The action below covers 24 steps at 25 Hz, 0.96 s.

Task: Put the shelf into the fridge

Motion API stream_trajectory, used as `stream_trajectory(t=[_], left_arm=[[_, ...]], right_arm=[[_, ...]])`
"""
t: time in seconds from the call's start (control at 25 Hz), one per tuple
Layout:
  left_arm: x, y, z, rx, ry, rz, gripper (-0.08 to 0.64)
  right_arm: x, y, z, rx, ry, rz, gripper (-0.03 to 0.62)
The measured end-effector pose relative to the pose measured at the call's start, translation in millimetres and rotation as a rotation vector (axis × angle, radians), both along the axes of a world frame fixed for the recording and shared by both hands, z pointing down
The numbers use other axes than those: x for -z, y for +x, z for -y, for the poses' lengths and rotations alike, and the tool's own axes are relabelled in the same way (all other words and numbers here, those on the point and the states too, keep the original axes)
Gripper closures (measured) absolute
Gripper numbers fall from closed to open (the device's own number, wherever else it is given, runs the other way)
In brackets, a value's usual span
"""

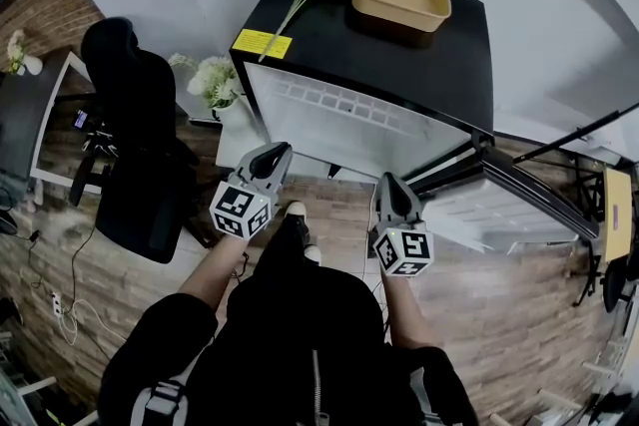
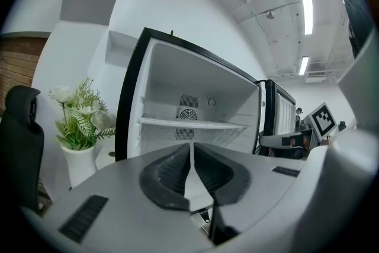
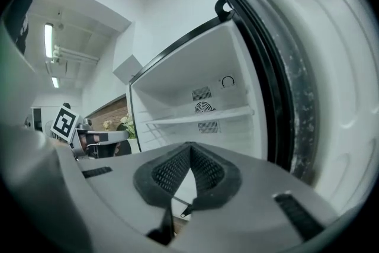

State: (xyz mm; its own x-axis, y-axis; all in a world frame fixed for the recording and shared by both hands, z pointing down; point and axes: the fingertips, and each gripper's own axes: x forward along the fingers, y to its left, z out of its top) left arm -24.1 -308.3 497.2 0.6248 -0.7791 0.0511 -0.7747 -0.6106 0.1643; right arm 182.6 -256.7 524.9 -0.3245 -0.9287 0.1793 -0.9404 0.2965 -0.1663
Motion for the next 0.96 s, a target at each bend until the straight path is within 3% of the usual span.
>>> stream_trajectory(t=[0.96], left_arm=[[-4.1,-4.6,12.4,0.011,-0.04,-0.053,0.52]], right_arm=[[-2.3,10.8,4.6,-0.072,-0.008,0.025,0.584]])
